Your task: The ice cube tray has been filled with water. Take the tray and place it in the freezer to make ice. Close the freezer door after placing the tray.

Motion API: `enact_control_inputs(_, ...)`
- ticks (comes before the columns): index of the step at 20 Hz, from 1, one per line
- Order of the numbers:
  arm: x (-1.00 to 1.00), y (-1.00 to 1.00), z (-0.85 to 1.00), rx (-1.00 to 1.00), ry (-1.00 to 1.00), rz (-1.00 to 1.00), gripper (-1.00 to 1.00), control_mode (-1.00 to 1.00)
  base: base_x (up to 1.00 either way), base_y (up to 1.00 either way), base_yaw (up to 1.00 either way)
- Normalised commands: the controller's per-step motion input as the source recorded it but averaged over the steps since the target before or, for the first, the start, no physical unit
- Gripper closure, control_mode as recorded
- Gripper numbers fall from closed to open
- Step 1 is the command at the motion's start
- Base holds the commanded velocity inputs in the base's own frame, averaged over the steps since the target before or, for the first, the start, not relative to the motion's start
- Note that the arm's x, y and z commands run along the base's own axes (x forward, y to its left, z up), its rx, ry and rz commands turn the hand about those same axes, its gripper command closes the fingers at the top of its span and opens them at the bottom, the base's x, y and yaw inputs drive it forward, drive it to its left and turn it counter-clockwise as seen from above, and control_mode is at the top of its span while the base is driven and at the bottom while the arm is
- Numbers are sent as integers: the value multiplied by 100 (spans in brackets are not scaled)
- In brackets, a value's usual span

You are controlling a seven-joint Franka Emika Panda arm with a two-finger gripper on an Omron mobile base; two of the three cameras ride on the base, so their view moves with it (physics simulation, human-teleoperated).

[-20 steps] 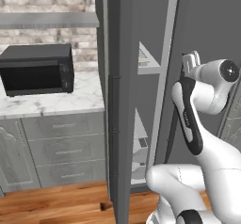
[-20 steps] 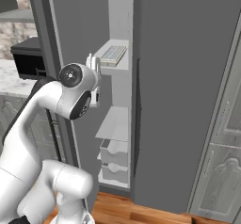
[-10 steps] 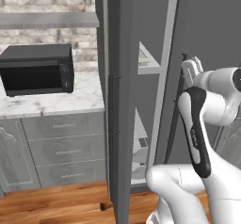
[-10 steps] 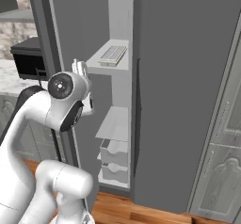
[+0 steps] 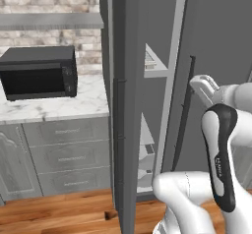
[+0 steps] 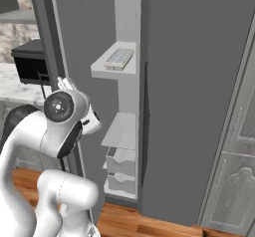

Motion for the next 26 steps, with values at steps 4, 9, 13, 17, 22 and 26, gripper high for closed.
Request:
enact_control_inputs(4, -36, 32, 3, -42, 9, 14, -100, -100, 0, 0, 0)
enact_control_inputs(9, -35, 27, 0, -43, 9, 8, -100, -100, 0, 0, 0)
enact_control_inputs(13, -15, 43, 0, -39, 5, 5, -100, -100, 0, 0, 0)
enact_control_inputs(17, -3, 54, 0, -35, 0, 4, -100, -100, 0, 0, 0)
enact_control_inputs(22, 0, 61, -3, -30, 3, 5, -100, -100, 0, 0, 0)
enact_control_inputs(26, 0, 69, 0, -25, 6, 4, -100, -100, 0, 0, 0)
